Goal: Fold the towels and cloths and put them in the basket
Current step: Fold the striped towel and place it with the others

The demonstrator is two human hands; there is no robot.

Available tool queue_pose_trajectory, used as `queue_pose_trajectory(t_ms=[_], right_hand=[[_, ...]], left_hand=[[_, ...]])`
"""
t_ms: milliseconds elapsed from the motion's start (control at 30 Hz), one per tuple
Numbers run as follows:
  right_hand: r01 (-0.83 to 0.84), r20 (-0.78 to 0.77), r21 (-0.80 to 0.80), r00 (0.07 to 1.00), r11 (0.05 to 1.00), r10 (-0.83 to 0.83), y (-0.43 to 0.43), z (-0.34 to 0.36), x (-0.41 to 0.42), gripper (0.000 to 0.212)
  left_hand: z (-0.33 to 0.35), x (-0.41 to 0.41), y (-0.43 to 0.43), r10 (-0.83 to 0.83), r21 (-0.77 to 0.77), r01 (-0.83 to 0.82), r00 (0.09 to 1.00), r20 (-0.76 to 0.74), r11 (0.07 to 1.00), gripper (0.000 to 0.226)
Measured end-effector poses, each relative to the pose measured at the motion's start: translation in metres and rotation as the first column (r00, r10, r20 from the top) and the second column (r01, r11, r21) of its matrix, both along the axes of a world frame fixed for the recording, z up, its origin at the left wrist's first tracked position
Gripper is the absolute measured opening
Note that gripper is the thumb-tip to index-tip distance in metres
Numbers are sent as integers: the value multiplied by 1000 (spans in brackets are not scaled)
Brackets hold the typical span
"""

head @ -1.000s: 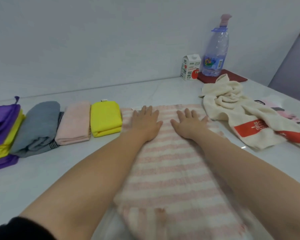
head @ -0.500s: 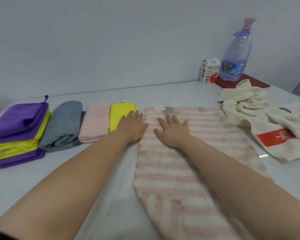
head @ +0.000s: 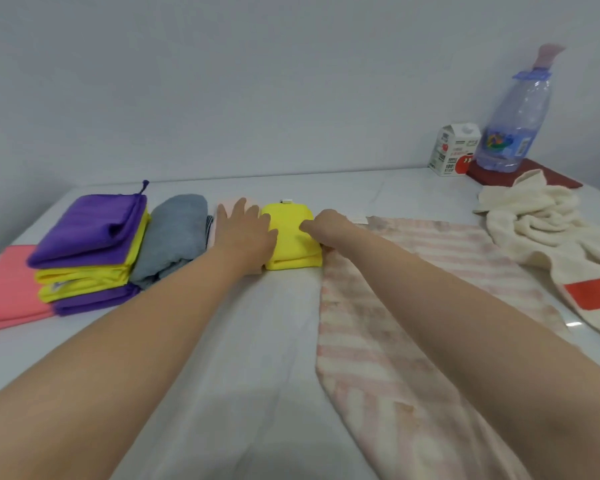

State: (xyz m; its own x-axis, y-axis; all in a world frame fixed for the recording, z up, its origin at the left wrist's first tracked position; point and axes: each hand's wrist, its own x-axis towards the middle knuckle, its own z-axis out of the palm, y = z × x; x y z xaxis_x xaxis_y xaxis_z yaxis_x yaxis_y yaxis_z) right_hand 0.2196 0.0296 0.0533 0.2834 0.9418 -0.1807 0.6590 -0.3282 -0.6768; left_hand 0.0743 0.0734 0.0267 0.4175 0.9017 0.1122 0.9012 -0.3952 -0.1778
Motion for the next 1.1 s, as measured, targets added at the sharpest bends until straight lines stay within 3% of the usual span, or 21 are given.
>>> queue_pose_trajectory(t_ms=[133,233,333,467,600,733,833,900,967,1033,1100], right_hand=[[-4,164,-109,986,994,22,13,8,-10,28],[59,12,-239,998,969,-57,19,11,-13,58],[125,-123,-261,979,957,-161,23,9,-13,64],[216,-341,-178,902,960,-266,22,4,-15,62],[235,-563,-92,789,968,-245,15,13,-14,42],[178,-678,-2,723,984,-132,4,33,-16,35],[112,-686,82,728,990,-25,-2,46,-28,36],[55,-694,131,718,990,51,-5,53,-40,39],[25,-708,157,700,987,95,-8,57,-55,41],[13,-721,180,682,984,123,-6,59,-70,41],[27,-692,210,710,977,129,-2,62,-88,42]], left_hand=[[-5,-20,6,60,4,-60,998,-8,998,58],[-17,-28,6,67,-103,-69,998,-20,992,62],[-21,-26,5,69,-151,-69,998,-6,986,61],[-18,-27,6,43,-155,-40,999,13,987,58],[-5,-27,9,-18,-146,57,966,258,988,45],[28,-36,7,30,-210,116,811,585,971,32],[53,-44,4,259,-424,134,618,742,896,22],[64,-55,0,463,-576,185,426,777,797,20],[69,-70,-4,558,-611,301,248,792,733,25],[74,-87,-7,582,-583,373,129,803,722,33],[82,-103,-9,569,-550,382,73,819,742,34]])
